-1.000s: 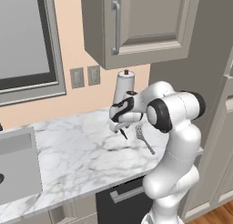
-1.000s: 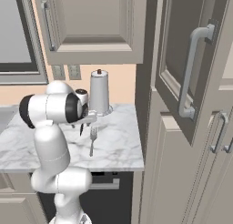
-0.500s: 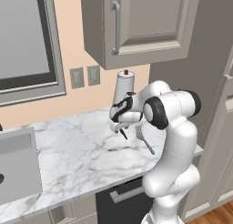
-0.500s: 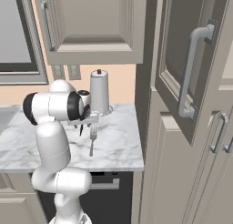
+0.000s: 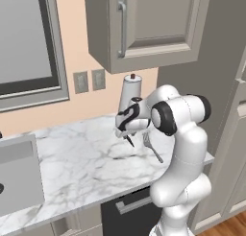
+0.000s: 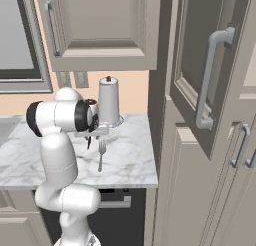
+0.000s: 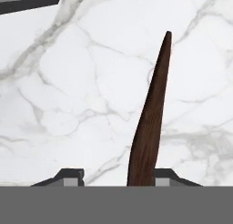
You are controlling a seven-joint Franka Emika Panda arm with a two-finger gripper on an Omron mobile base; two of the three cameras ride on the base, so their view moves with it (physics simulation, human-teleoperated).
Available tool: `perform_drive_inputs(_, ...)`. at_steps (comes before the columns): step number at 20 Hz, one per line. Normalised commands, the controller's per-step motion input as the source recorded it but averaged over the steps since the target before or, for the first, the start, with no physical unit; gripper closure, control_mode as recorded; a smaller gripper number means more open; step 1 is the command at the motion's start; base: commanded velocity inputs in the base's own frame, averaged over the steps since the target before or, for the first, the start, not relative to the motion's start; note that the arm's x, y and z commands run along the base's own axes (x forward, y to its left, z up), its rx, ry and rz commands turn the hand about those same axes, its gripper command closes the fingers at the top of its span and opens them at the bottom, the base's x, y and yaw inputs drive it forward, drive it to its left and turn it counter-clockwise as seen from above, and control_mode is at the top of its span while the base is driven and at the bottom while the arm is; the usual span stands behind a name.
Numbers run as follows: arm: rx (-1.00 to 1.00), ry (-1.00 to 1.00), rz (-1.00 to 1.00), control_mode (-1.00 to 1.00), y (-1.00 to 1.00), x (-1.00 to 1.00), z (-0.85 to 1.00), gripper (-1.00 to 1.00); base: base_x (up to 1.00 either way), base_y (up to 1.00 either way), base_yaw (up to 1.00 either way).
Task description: Organize the utensils by type. Pick up the wooden spoons from the counter and place them in the open cabinet. Then pick up the metallic utensils from the counter and place them in the open drawer.
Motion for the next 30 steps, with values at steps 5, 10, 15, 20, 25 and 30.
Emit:
perform_drive_inputs(5, -0.09, 0.00, -0.14, -1.00, 0.54, 0.00, -0.60, 1.00, 0.00, 0.00, 0.00)
perform_drive_inputs(10, -0.01, 0.00, -0.08, -1.00, 0.43, -0.04, -0.47, 1.00, 0.00, 0.00, 0.00)
perform_drive_inputs(15, 0.00, 0.00, 0.00, -1.00, 0.24, -0.18, -0.32, 1.00, 0.00, 0.00, 0.00)
perform_drive_inputs(20, 0.00, -0.08, 0.00, -1.00, 0.15, -0.69, 0.03, 1.00, 0.00, 0.00, 0.00)
perform_drive_inputs(25, -0.04, -0.06, 0.00, -1.00, 0.14, -0.73, 0.45, 1.00, 0.00, 0.00, 0.00)
perform_drive_inputs(30, -0.04, -0.02, 0.02, -1.00, 0.02, -0.48, 0.92, 1.00, 0.00, 0.00, 0.00)
